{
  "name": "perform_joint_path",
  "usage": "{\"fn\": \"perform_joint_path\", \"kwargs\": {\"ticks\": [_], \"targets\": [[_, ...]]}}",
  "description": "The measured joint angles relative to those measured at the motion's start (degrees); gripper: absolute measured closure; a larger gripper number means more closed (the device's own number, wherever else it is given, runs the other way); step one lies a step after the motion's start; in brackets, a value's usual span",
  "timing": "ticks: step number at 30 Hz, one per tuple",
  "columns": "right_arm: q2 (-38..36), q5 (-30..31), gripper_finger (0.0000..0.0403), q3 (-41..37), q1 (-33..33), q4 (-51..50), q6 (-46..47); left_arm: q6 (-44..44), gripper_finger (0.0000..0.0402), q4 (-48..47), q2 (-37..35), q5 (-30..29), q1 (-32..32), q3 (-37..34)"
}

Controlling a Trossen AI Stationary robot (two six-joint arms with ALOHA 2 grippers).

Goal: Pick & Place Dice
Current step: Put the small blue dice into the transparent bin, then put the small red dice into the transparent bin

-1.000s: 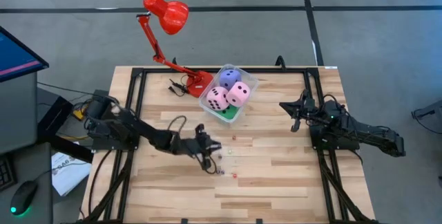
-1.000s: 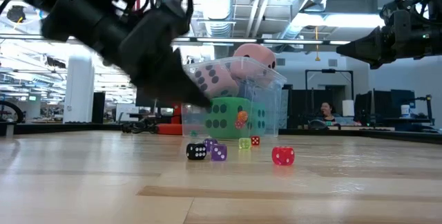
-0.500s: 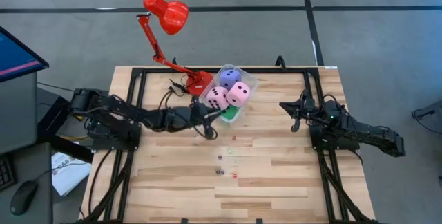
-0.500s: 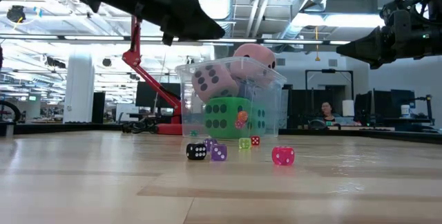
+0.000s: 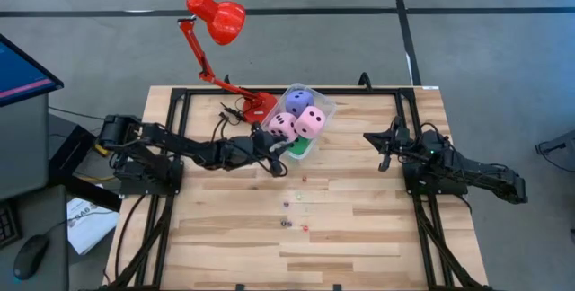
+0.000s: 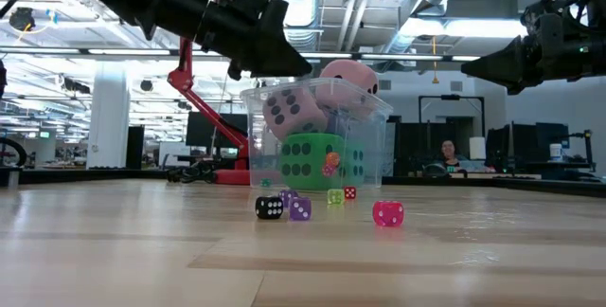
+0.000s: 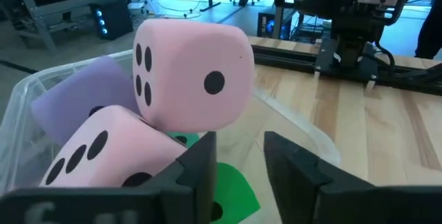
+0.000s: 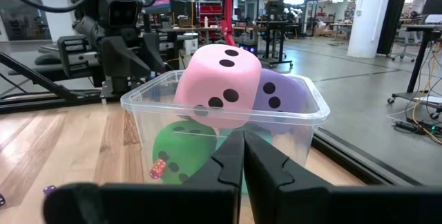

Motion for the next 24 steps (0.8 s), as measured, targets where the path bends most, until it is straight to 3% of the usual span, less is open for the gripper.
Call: {"fn": "perform_joint_path", "kwargs": {"ticks": [11, 16, 24], "targets": [[0.0, 0.0, 0.0394, 0.0, 0.0, 0.0, 0.0, 0.1, 0.0242, 0.7, -1.9, -0.2, -0.1, 0.0], [0.0, 0.0, 0.0394, 0.0, 0.0, 0.0, 0.0, 0.1, 0.025, -1.7, -7.6, 0.1, -0.4, 0.0], [0.0, 0.0, 0.0395, 0.0, 0.0, 0.0, 0.0, -0.1, 0.0295, -14.0, -19.1, 0.1, -2.5, -2.9]]}}
